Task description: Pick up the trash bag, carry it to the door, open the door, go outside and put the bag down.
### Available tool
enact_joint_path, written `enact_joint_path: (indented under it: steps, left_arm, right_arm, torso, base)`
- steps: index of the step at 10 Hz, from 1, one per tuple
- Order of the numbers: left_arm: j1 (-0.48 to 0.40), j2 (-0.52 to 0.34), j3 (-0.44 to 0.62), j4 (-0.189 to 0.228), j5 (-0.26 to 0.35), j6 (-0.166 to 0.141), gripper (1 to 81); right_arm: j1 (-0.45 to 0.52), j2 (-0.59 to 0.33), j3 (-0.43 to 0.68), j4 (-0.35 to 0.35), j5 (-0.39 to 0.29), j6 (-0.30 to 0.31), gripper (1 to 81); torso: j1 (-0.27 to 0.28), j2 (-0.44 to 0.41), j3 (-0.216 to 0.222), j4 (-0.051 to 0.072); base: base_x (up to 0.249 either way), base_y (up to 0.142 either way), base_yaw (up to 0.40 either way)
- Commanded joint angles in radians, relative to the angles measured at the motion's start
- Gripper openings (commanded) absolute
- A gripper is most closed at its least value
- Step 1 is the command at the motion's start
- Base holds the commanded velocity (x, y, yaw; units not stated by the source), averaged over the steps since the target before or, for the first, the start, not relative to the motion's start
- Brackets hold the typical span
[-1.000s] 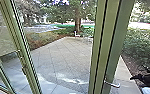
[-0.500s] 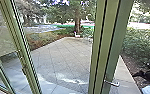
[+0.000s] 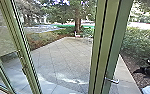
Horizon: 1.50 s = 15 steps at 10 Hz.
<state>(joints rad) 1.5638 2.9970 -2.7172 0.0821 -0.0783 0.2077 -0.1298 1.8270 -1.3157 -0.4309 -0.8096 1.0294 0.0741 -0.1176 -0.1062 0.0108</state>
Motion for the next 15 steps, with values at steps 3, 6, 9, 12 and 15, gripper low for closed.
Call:
enact_joint_path:
  steps: [3, 6, 9, 12, 15]
  left_arm:
    - [-0.035, -0.004, 0.004, 0.005, 0.083, 0.002, 1.0]
    - [-0.035, -0.004, 0.004, 0.002, 0.084, 0.002, 1.0]
    - [-0.035, -0.004, 0.004, -0.001, 0.092, 0.002, 1.0]
    - [-0.035, -0.006, 0.004, -0.004, 0.092, 0.002, 1.0]
    - [-0.040, -0.007, 0.004, -0.007, 0.092, 0.002, 1.0]
  right_arm:
    - [0.140, 0.016, -0.146, -0.212, 0.058, -0.107, 81.1]
    - [0.121, 0.027, -0.206, -0.213, 0.062, -0.164, 81.1]
    - [0.124, 0.027, -0.238, -0.213, 0.067, -0.189, 81.1]
    - [0.161, 0.043, -0.302, -0.215, 0.072, -0.242, 81.1]
    - [0.265, 0.082, -0.364, -0.236, 0.063, -0.258, 81.1]
  torso:
    - [0.000, 0.000, 0.000, 0.000]
    - [0.000, 0.000, 0.039, -0.056]
    - [0.001, 0.001, 0.041, -0.053]
    - [-0.001, 0.000, 0.053, -0.066]
    - [0.000, 0.000, 0.052, -0.066]
  base:
    - [0.000, 0.000, 0.000]
    - [0.000, 0.000, 0.000]
    - [0.000, 0.000, 0.000]
    - [0.000, 0.000, 0.000]
    - [0.000, 0.000, 0.000]
